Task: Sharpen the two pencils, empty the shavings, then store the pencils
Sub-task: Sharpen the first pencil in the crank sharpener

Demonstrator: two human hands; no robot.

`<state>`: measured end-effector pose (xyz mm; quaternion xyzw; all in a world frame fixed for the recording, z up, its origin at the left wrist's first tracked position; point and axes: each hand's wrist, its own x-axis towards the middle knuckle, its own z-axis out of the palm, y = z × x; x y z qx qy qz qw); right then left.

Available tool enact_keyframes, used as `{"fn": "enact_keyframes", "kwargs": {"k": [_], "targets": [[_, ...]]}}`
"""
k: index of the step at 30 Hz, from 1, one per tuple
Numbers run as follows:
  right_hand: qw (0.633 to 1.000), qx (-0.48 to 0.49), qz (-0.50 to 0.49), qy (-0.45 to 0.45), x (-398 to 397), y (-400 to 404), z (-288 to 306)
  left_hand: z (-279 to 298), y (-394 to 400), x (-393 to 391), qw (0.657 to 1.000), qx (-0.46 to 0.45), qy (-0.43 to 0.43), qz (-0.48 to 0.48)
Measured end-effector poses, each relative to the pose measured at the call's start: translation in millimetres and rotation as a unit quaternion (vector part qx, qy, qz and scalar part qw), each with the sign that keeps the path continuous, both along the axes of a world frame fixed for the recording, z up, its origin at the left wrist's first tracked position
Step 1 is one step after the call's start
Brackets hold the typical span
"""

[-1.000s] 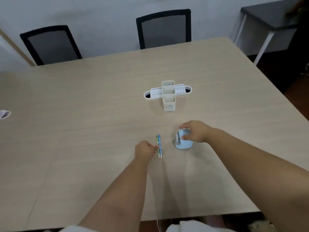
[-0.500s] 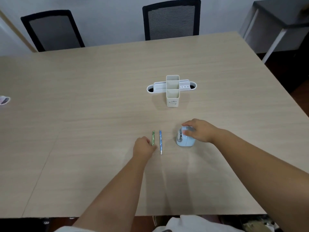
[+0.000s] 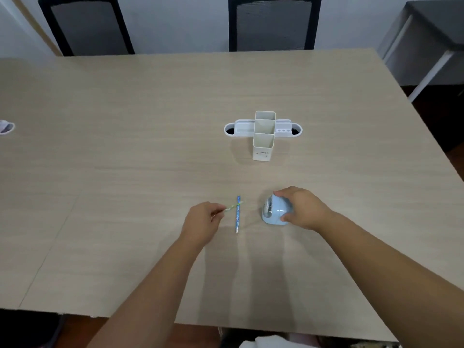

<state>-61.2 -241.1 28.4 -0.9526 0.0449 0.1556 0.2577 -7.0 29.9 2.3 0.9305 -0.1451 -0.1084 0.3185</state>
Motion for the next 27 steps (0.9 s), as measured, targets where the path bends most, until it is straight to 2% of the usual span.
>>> {"fn": "enact_keyframes", "kwargs": {"k": [6,19,27], "targets": [[1.000,0.007,0.000,-0.008,2,-1,-2,-7,-23,1,0.997,0.013,-0.029,-0.074],[1.000,0.020,0.002,0.005,4,-4,-6,-9,-27,16,0.994,0.002,-0.062,-0.087],[1.000,0.030,0.004,0.003,5,-5,-7,-7,-43,7,0.992,-0.013,-0.053,-0.116]]}}
